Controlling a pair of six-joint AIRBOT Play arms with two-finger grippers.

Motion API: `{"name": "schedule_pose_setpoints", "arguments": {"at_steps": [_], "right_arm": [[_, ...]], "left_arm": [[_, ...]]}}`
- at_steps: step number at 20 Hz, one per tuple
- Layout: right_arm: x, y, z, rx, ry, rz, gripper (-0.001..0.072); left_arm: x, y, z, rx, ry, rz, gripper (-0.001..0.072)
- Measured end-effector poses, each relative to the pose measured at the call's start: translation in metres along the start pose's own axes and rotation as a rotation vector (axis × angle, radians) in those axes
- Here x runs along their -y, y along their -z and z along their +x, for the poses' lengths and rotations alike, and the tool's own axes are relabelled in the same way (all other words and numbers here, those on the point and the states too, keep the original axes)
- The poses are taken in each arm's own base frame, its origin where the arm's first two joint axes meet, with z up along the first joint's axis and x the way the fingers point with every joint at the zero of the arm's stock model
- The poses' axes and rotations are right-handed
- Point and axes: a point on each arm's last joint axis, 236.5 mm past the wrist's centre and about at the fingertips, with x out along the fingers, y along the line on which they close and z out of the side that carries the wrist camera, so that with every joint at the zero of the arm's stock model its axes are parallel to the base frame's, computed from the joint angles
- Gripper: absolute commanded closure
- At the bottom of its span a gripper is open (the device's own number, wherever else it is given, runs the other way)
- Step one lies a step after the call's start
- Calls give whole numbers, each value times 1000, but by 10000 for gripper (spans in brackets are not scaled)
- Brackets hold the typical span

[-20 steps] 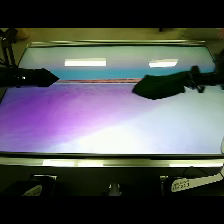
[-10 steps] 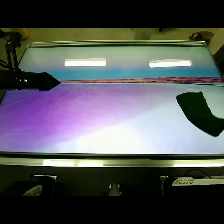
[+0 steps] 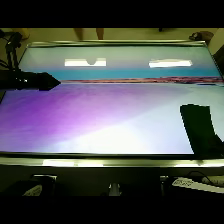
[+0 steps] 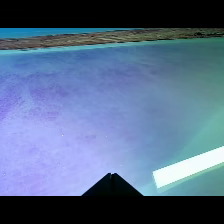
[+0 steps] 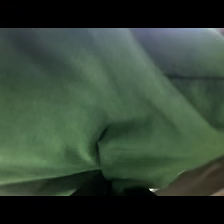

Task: Fold the shirts.

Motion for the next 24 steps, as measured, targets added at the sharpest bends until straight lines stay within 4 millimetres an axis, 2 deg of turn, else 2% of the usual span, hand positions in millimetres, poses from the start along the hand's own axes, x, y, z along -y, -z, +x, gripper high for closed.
{"name": "schedule_pose_setpoints", "arguments": {"at_steps": [1,2,3,4,6,8,10,11,12,13,14,15,16,17,18,19,21,22,24], "right_arm": [[4,3,3,0,11,4,671],[6,6,5,2,19,10,421],[9,7,6,5,30,16,127],[12,9,5,9,39,20,43],[12,7,-4,30,41,-8,44],[11,-9,-36,110,48,-54,44],[0,-37,-90,268,50,-115,46],[-20,-52,-128,381,33,-167,49],[-47,-62,-167,501,11,-234,49],[-79,-65,-200,605,-12,-308,50],[-121,-60,-229,702,-44,-404,52],[-164,-43,-246,757,-76,-506,59],[-201,-21,-248,764,-92,-603,89],[-230,1,-239,738,-91,-691,91],[-252,24,-219,676,-76,-769,97],[-263,42,-195,598,-52,-820,98],[-275,75,-151,448,-23,-879,98],[-278,86,-135,399,-13,-890,92],[-281,96,-117,356,-1,-893,82]], "left_arm": [[0,0,0,0,0,0,680],[0,0,0,0,0,0,680],[0,0,0,0,0,0,680],[0,0,0,0,0,0,680],[-1,0,0,0,-3,2,682],[-6,-2,-2,2,-39,29,684],[-21,-7,-3,-2,-141,82,683],[-33,-11,-2,-7,-210,111,683],[-46,-16,1,-16,-290,142,680],[-60,-20,7,-33,-363,161,599],[-73,-20,16,-57,-420,161,224],[-85,-14,30,-102,-462,142,8],[-94,0,44,-175,-485,116,16],[-103,24,57,-279,-502,91,16],[-111,49,65,-374,-521,73,16],[-116,71,70,-441,-531,53,16],[-121,97,71,-469,-545,16,16],[-121,103,72,-447,-543,-1,16],[-120,107,73,-386,-535,-28,16]]}}
